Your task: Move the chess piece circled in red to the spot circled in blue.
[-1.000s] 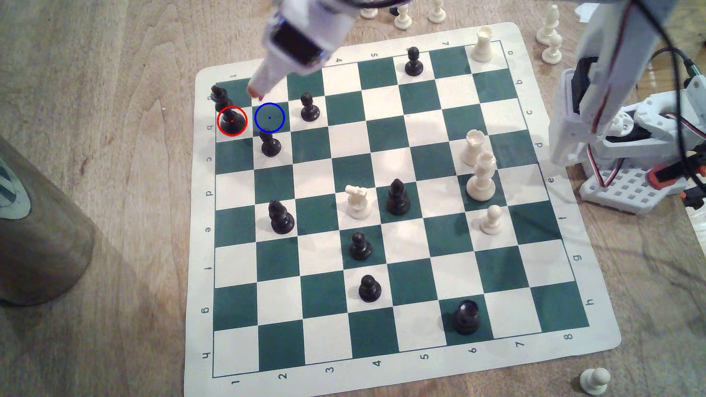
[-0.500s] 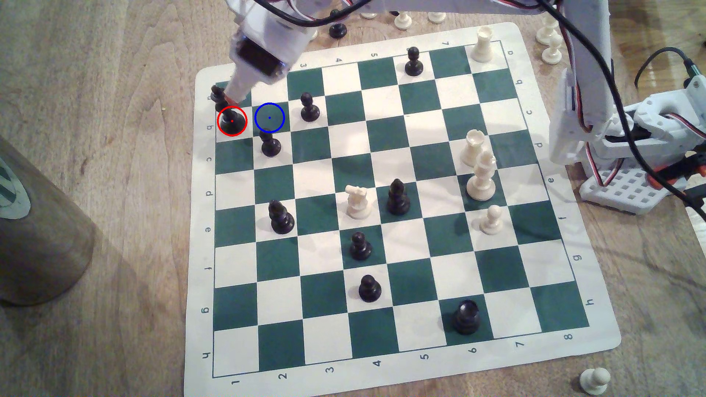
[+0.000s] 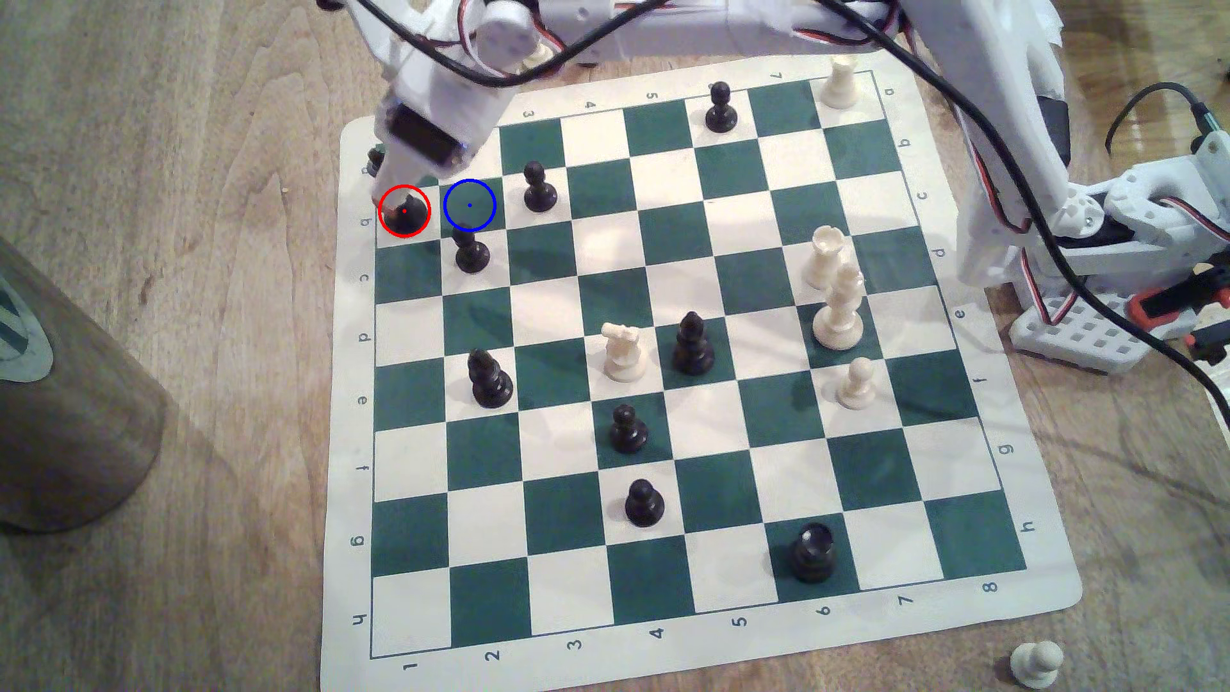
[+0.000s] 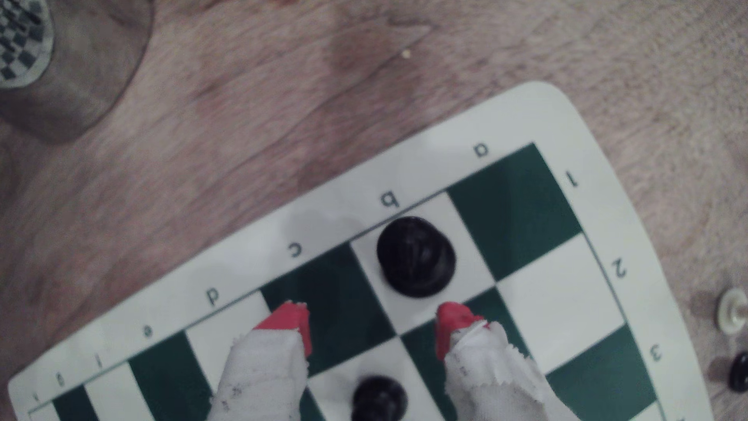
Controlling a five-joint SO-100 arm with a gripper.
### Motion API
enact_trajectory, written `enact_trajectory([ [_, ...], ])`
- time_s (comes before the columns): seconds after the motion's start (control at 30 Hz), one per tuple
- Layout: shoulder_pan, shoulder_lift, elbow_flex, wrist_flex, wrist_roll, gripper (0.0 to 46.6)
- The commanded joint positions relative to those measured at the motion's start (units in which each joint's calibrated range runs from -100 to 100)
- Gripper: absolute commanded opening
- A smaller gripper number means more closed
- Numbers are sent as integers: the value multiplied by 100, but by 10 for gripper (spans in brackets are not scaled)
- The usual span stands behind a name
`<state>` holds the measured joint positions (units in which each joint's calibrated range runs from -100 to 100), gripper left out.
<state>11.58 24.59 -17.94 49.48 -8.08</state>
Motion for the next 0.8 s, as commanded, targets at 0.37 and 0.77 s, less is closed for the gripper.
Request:
enact_trajectory([
  [0.37, 168, 130, -518, -468, 15, 172],
  [0.77, 98, 164, -590, -853, -171, 172],
])
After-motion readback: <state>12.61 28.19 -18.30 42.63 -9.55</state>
